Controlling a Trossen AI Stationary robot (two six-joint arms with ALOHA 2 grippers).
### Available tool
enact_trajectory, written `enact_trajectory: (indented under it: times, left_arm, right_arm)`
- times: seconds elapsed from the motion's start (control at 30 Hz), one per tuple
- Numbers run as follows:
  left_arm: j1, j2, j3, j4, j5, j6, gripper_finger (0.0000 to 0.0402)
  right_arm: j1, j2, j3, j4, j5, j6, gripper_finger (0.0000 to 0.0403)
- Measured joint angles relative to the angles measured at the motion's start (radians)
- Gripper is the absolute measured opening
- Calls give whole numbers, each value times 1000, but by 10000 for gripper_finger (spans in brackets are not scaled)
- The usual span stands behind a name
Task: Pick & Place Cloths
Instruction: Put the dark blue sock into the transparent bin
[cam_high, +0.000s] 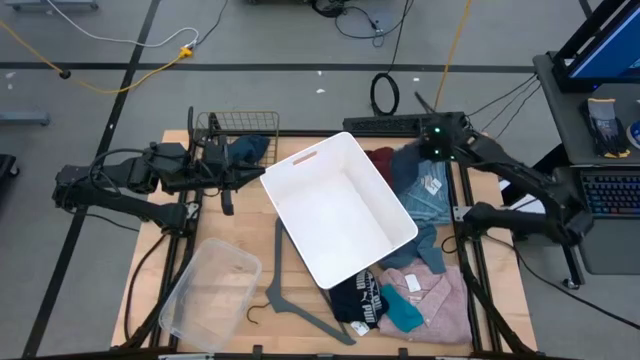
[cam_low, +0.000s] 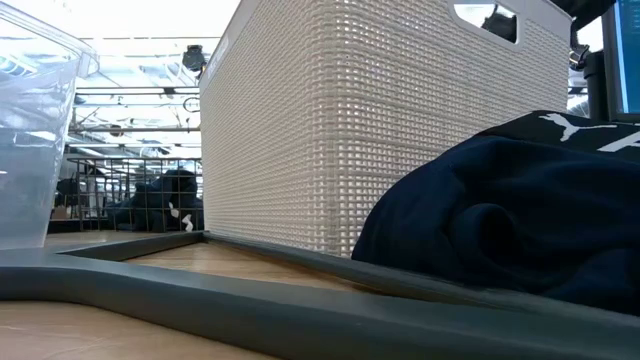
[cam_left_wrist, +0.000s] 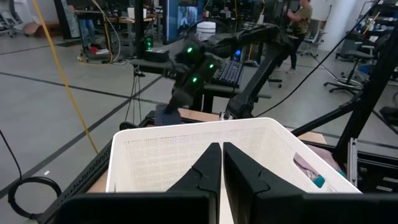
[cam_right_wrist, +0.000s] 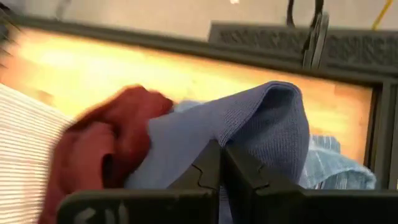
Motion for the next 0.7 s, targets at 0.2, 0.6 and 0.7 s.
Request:
enact_trajectory:
  times: [0.2,0.6,0.7]
  left_arm:
    - [0,0,0,2,0,0,21]
    - [0,0,0,83,-2,5,21]
    - [0,0,0,83,-2,2,21]
  right_arm:
    - [0,-142,0,32,-4,39,1]
    - [0,-288,0,318,-215,141,0]
    - [0,-289,0,403,-287,175,0]
